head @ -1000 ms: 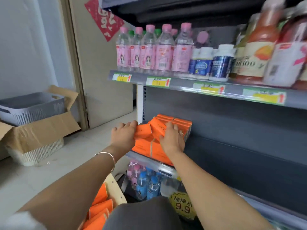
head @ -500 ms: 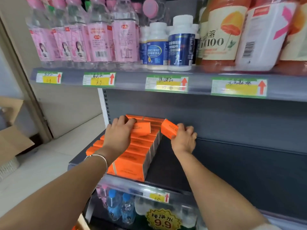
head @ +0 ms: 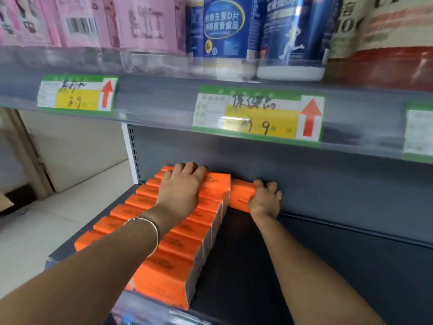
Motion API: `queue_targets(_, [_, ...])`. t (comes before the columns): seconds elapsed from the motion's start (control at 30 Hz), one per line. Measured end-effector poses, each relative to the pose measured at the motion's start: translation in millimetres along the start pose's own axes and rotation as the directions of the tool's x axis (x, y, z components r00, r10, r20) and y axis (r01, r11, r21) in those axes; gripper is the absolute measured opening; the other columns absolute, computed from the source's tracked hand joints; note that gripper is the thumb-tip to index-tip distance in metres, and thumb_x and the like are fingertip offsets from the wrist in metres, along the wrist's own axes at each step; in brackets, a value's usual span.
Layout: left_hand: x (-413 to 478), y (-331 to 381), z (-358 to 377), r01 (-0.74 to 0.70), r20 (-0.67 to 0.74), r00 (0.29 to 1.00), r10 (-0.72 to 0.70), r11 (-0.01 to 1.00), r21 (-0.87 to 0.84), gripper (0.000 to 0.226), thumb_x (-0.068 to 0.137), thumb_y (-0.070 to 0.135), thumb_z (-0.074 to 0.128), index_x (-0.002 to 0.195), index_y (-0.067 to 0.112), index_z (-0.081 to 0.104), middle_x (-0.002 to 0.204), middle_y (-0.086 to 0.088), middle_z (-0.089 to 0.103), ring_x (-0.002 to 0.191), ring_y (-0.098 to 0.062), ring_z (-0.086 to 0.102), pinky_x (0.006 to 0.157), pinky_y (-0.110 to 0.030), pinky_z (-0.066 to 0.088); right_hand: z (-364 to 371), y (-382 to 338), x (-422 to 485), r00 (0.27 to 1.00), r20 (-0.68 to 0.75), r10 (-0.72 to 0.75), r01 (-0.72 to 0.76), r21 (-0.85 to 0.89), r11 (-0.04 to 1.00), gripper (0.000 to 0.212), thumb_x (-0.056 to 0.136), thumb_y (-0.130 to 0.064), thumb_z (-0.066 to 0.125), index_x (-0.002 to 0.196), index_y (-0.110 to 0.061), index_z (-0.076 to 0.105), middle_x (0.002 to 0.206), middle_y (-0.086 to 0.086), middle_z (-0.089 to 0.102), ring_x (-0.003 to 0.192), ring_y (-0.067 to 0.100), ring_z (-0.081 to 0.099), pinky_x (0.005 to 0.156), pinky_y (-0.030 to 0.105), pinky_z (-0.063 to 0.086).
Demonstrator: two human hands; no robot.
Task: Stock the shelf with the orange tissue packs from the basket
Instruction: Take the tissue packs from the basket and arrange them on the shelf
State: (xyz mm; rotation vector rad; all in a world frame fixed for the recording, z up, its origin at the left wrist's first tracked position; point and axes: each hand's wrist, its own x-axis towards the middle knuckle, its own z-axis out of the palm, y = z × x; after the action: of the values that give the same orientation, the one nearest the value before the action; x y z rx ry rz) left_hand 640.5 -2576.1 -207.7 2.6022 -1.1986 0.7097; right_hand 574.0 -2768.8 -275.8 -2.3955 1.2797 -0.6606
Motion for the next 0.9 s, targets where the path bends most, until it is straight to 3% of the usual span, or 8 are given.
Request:
queue_targets(0.13, [2.9,3.0,2.4,0.011,0.019,1.0,-0.011,0.999,-0.044,0.056,0.086,0.005,0.048,0.136,0.023,0.034,0.131,-0.001,0.044,0.12,-0.027,0.039,0.095,-0.037,0.034,6.8,-3.5,1.6,0.998,-0.069,-0.003,0.004,0.026,1.0,0.044,0.09,-0.002,0.05,0.129,-0.021,0.045,0.134,0.011,0.03,0.119,0.034,0.036,0.09,0.041,0.047])
queue_targets(0.2, [3.4,3.4,3.6,0.009,0.028,1.0,-0.006,0.996,-0.086,0.053,0.086,0.006,0.051,0.134,0.022,0.036,0.131,-0.002,0.047,0.119,-0.027,0.04,0.095,-0.037,0.035,8.9,0.0,-2.3,0.996,-0.075,-0.039,0.035,-0.044,0.998,0.046,0.09,-0.002,0.052,0.13,-0.02,0.041,0.134,0.01,0.032,0.123,0.033,0.035,0.096,0.044,0.044])
queue_targets(0.27, [2.4,3.4,4.5,0.006,0.048,0.999,0.0,0.994,-0.111,0.052,0.086,0.004,0.052,0.134,0.02,0.038,0.128,-0.004,0.048,0.116,-0.028,0.042,0.095,-0.037,0.036,6.3,2.4,-4.9,0.994,-0.062,-0.087,0.075,-0.171,0.982,0.048,0.089,-0.007,0.054,0.132,-0.023,0.04,0.136,0.007,0.037,0.131,0.032,0.031,0.111,0.055,0.026])
queue_targets(0.33, [0.4,4.8,3.8,0.02,0.077,0.997,-0.012,0.994,-0.112,0.056,0.084,0.0,0.05,0.134,0.019,0.037,0.127,-0.005,0.048,0.115,-0.028,0.041,0.096,-0.036,0.038,-4.1,0.1,-7.1,0.994,-0.021,-0.109,0.102,-0.215,0.971,0.052,0.088,-0.012,0.056,0.136,-0.025,0.039,0.139,0.002,0.038,0.139,0.029,0.023,0.113,0.061,0.01])
queue_targets(0.53, [-8.0,16.1,-12.8,0.048,0.148,0.988,-0.033,0.994,-0.102,0.06,0.081,-0.009,0.045,0.135,0.016,0.038,0.13,-0.008,0.047,0.117,-0.031,0.042,0.095,-0.038,0.04,-37.6,-16.8,-58.2,0.918,-0.07,-0.391,0.396,0.084,0.914,0.074,0.084,-0.027,0.058,0.149,-0.027,0.023,0.148,0.003,0.033,0.138,0.026,0.027,0.111,0.043,0.024])
queue_targets(0.67, [-22.3,30.7,-23.2,-0.021,0.144,0.989,0.035,0.995,-0.098,0.056,0.08,-0.004,0.047,0.133,0.014,0.042,0.128,-0.008,0.049,0.114,-0.032,0.045,0.089,-0.038,0.04,-41.8,-15.6,-83.2,0.811,-0.062,-0.581,0.584,0.024,0.812,0.064,0.081,-0.027,0.064,0.141,-0.024,0.041,0.14,0.003,0.041,0.129,0.028,0.04,0.102,0.045,0.039])
queue_targets(0.8, [-29.9,44.1,-28.8,-0.142,0.021,0.988,0.156,0.938,-0.318,0.054,0.079,0.002,0.052,0.132,0.01,0.045,0.125,-0.012,0.051,0.118,-0.035,0.044,0.1,-0.038,0.037,-56.8,-2.0,-82.4,0.879,-0.11,-0.465,0.472,0.05,0.88,0.048,0.086,-0.02,0.064,0.131,-0.018,0.05,0.13,0.007,0.046,0.12,0.032,0.044,0.099,0.044,0.043])
queue_targets(0.9, [-34.5,44.5,-27.6,-0.05,0.076,0.994,0.084,0.929,-0.368,0.063,0.081,0.003,0.053,0.142,0.011,0.035,0.136,-0.012,0.043,0.126,-0.034,0.037,0.109,-0.038,0.031,-63.1,18.7,-81.5,0.959,-0.13,-0.253,0.261,0.053,0.964,0.048,0.089,-0.019,0.061,0.134,-0.017,0.045,0.13,0.01,0.044,0.12,0.033,0.043,0.098,0.041,0.04])
